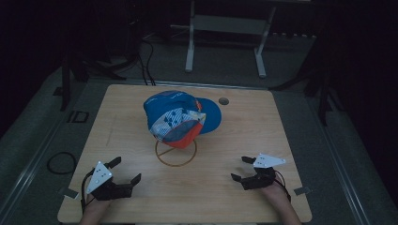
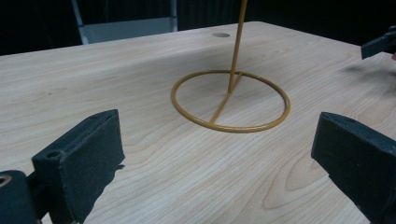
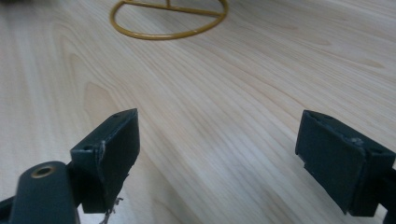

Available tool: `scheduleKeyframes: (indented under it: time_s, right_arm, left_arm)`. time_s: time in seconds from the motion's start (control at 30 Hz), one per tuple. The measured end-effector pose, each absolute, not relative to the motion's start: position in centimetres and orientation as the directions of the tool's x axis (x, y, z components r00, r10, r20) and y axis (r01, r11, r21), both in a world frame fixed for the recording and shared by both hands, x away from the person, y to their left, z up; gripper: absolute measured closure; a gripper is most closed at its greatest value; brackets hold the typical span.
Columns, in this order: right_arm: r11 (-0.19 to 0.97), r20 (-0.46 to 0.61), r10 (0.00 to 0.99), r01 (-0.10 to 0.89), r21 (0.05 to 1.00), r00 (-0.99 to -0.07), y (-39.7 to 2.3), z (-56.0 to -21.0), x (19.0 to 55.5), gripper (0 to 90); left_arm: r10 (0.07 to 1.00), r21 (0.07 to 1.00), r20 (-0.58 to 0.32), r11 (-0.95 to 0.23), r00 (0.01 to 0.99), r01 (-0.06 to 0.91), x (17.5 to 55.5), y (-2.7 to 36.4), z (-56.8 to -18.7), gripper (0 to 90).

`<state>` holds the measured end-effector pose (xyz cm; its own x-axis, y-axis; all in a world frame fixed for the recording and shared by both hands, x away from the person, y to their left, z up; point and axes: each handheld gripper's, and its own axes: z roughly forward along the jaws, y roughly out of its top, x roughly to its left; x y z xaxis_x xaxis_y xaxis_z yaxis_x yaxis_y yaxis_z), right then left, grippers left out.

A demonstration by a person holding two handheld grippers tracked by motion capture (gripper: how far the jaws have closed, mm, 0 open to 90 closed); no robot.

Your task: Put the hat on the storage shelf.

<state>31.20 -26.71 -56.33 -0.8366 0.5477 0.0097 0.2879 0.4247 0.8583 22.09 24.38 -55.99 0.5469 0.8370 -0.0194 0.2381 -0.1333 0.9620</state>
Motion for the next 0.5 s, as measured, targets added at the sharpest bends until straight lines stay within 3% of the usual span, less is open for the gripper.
scheduleKeyframes:
  time_s: [0.3, 0.5]
  right_arm:
    - [0.340, 0.044, 0.599, 0.304, 0.890, -0.800, -27.8, -56.5, 31.5, 13.9]
    - [0.351, 0.033, 0.603, 0.303, 0.886, -0.797, -27.8, -56.5, 31.6, 13.9]
  left_arm:
    - [0.843, 0.964, -0.022, -0.125, 0.537, 0.236, 22.2, 24.6, -56.1, 2.6]
    - [0.846, 0.964, -0.024, -0.122, 0.533, 0.236, 22.2, 24.8, -56.1, 2.6]
